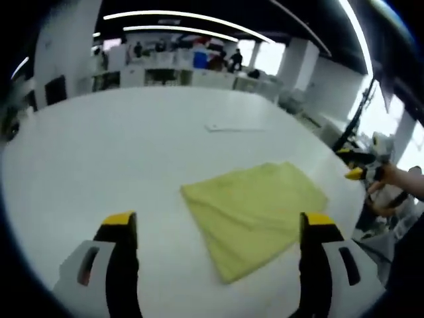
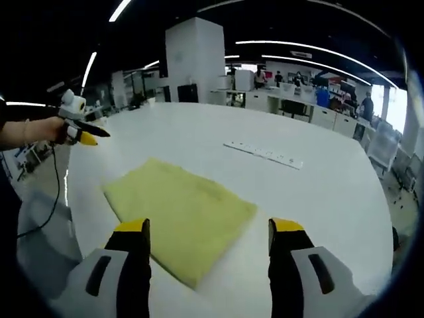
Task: Fold the garment on the visible template until the final outline fits inside the template.
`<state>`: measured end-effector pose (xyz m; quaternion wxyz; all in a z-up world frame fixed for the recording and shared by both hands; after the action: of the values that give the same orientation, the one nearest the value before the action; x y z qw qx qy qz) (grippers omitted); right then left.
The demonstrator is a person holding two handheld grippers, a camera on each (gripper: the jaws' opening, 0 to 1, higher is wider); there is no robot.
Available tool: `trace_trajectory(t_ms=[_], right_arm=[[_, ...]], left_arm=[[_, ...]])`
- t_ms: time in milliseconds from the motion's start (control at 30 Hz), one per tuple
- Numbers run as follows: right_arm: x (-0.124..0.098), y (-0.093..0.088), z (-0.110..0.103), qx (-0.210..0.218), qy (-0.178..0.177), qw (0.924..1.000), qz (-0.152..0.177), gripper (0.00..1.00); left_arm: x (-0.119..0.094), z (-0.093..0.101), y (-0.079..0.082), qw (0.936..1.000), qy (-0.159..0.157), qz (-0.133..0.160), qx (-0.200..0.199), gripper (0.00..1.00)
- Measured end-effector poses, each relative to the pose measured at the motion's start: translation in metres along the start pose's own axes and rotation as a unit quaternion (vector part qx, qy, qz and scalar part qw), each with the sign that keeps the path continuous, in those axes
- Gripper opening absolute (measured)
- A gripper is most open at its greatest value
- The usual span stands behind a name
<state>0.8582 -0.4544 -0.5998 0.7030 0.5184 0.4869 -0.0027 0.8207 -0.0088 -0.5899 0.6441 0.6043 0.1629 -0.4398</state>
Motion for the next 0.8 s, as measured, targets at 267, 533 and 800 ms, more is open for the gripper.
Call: trace_trajectory(t_ms=[267, 533, 800], right_arm=[[-0.027, -0.01, -0.007, 0.01, -0.004, 0.9999, 0.01, 0.8], [-0.053, -0.026, -0.017, 0.028, -0.007, 0.9993, 0.023, 0.92], [-0.071, -0.048, -0.029, 0.06, -0.004, 0.9978, 0.026, 1.0]], left_arm=[[-0.024, 0.01, -0.019, 0.9999, -0.009, 0.002, 0.008, 0.99], [-0.05, 0.018, -0.034, 0.9999, -0.012, 0.01, 0.003, 0.99], [-0.069, 0.025, -0.047, 0.9998, -0.012, 0.016, -0.002, 0.99]])
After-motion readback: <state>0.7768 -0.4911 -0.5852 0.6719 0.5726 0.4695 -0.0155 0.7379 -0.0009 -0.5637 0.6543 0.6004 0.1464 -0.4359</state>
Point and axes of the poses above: the point that each gripper's makers call its tool centre point, and the gripper's own axes: x roughly forward along the fingers, z roughly to its right, y roughly out of its top, the point moved 9 cm from there along -x, roughly backward along the fingers, and after that the axes turned 12 degrees about -z, right-handed, at the moved point
